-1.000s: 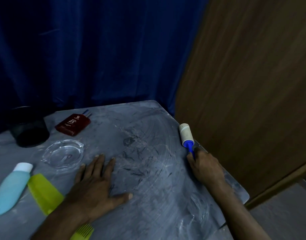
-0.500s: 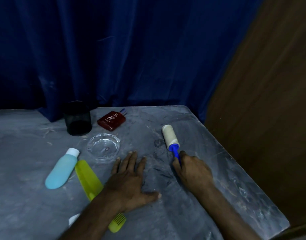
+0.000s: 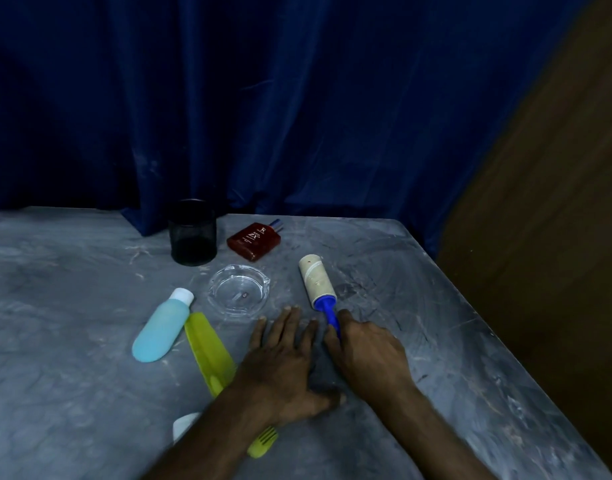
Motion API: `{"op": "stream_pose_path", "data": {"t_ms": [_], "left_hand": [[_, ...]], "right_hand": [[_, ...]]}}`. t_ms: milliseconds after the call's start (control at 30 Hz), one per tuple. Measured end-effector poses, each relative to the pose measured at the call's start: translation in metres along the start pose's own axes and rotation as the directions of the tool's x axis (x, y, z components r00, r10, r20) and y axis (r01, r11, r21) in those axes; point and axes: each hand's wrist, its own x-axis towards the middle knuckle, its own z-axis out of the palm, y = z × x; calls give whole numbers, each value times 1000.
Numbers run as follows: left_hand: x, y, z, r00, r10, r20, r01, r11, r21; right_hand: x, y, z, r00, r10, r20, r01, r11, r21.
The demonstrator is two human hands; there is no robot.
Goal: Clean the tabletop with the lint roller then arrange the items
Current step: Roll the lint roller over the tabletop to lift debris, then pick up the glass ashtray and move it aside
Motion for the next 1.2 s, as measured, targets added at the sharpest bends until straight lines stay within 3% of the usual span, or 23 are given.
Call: {"op": "stream_pose_path", "data": {"t_ms": [367, 633, 800, 933, 1000, 1200], "left_hand": [[-4, 1, -1, 1000, 2, -5, -2, 1000, -7], [-10, -8, -11, 997, 66, -31, -68, 995, -78], [-27, -27, -30, 947, 48, -317, -154, 935, -319], [-32, -56, -63, 825, -196, -531, -68, 897, -436], [-23, -77, -82, 775, -295, -559, 19, 895, -446], [9, -121, -109, 840, -369, -398, 280, 923, -264]], "right_hand": [[1, 5, -4, 996, 82, 31, -86, 990, 116], [1, 5, -20, 986, 157, 57, -157, 988, -9], [5, -7, -42, 988, 152, 4, -152, 988, -28], [11, -37, -46, 999, 21, -31, -18, 996, 90], [14, -59, -39, 998, -64, -21, 66, 989, 135], [30, -95, -22, 991, -91, 100, 69, 978, 199]]}}
